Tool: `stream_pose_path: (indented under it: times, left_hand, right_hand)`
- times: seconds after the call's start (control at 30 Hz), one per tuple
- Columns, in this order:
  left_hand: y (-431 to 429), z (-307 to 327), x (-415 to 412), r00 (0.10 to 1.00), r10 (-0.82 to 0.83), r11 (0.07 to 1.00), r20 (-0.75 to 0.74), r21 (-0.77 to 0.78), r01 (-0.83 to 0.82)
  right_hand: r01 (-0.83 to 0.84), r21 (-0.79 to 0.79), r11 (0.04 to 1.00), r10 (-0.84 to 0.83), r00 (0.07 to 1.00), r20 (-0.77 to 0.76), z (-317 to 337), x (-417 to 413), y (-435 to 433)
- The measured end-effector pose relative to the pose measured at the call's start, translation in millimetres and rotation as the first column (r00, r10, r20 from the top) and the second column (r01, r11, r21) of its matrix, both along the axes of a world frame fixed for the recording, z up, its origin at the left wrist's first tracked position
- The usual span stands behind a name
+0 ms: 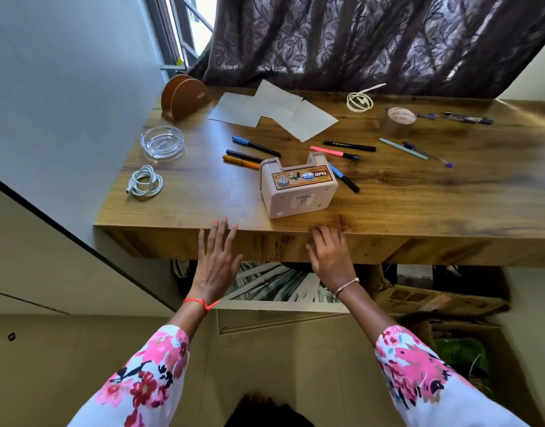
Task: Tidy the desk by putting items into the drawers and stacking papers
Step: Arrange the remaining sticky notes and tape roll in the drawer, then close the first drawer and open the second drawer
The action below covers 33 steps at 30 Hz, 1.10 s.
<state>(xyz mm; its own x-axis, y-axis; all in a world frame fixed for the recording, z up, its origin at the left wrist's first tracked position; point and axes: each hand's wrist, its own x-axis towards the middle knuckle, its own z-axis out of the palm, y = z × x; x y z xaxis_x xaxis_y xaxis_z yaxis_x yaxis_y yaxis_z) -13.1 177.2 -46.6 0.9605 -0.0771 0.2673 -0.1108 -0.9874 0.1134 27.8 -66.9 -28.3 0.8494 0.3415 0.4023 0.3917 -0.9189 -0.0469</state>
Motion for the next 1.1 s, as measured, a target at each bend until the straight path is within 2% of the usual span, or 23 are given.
stream_pose_path:
  times: [0.13, 0.27, 0.4, 0.63, 0.73, 0.87, 0.93, 1.0, 1.1]
  left_hand:
    - [-14, -1, -13, 0.981, -0.192, 0.981, 0.001, -0.03, 0.192]
    - [-45, 5, -8, 0.895, -0.444, 0.895, -0.04, 0.019, 0.445]
    - [-82, 19, 10, 0.843, -0.536, 0.844, -0.03, -0.004, 0.537]
    - [-134, 35, 31, 0.732, -0.681, 0.732, -0.023, -0.044, 0.679]
    - [-161, 34, 42, 0.696, -0.718, 0.696, -0.006, -0.044, 0.717]
    - [-205, 27, 48, 0.65, -0.76, 0.65, -0.026, -0.066, 0.757]
    - [-231, 23, 45, 0.623, -0.78, 0.626, -0.066, -0.124, 0.77]
    - [-264, 17, 44, 0.636, -0.76, 0.646, -0.137, -0.267, 0.715]
    - [-312, 11, 40, 0.682, -0.677, 0.688, -0.277, -0.568, 0.452]
  right_hand:
    - [0.022, -0.042, 0.999, -0.026, 0.996, -0.085, 0, -22, -13]
    - [0.002, -0.168, 0.986, -0.048, 0.962, -0.27, -2, -44, -32]
    - [0.081, -0.224, 0.971, -0.157, 0.925, -0.345, 4, -52, -53]
    - [0.269, -0.252, 0.93, -0.345, 0.876, -0.337, 15, -49, -103]
    - [0.334, -0.248, 0.909, -0.405, 0.844, -0.351, 16, -44, -135]
    - [0.364, -0.13, 0.922, -0.384, 0.823, -0.419, 12, -31, -182]
    - [0.373, -0.129, 0.919, -0.389, 0.799, -0.458, 8, -25, -209]
    - [0.371, -0.087, 0.925, -0.365, 0.798, -0.479, 2, -18, -239]
    - [0.41, 0.074, 0.909, -0.306, 0.777, -0.551, -6, -11, -286]
